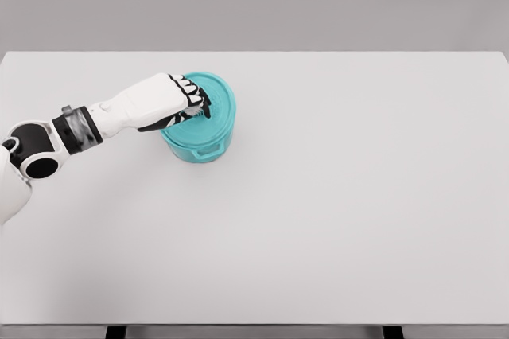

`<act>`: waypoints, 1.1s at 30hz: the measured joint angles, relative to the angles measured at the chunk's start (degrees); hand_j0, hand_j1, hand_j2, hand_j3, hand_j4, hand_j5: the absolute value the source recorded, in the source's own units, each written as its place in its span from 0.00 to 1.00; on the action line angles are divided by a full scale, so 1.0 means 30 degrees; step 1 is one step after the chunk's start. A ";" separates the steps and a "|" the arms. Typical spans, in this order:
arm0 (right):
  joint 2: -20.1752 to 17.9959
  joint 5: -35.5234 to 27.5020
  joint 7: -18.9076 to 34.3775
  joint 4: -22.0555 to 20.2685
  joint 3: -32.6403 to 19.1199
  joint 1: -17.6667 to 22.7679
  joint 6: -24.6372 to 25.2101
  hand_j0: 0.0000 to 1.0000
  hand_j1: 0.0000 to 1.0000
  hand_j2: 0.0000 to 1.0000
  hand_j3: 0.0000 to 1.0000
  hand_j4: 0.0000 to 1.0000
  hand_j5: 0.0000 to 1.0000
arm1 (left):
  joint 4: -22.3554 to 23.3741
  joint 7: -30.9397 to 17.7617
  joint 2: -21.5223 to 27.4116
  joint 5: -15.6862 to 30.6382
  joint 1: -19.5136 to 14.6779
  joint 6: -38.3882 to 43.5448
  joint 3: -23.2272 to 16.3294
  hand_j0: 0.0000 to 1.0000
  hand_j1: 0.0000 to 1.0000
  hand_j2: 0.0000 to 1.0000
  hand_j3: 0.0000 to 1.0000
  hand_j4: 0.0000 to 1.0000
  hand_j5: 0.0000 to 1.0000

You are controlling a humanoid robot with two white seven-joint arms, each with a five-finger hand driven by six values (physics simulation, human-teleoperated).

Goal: Cover the pot with left arm

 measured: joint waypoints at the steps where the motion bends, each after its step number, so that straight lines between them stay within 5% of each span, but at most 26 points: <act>1: 0.0000 0.0000 0.0000 0.0002 0.0000 0.0000 0.0000 1.00 1.00 1.00 1.00 1.00 1.00 | 0.0000 -0.0001 0.0000 -0.0002 0.0000 0.0000 0.0002 0.56 0.56 0.56 0.56 0.56 0.56; 33: 0.0000 0.0000 0.0000 0.0003 0.0000 0.0000 0.0000 1.00 1.00 1.00 1.00 1.00 1.00 | 0.0139 -0.0012 0.0000 -0.0055 0.0029 -0.0004 -0.0010 0.65 0.65 0.65 0.65 0.65 0.65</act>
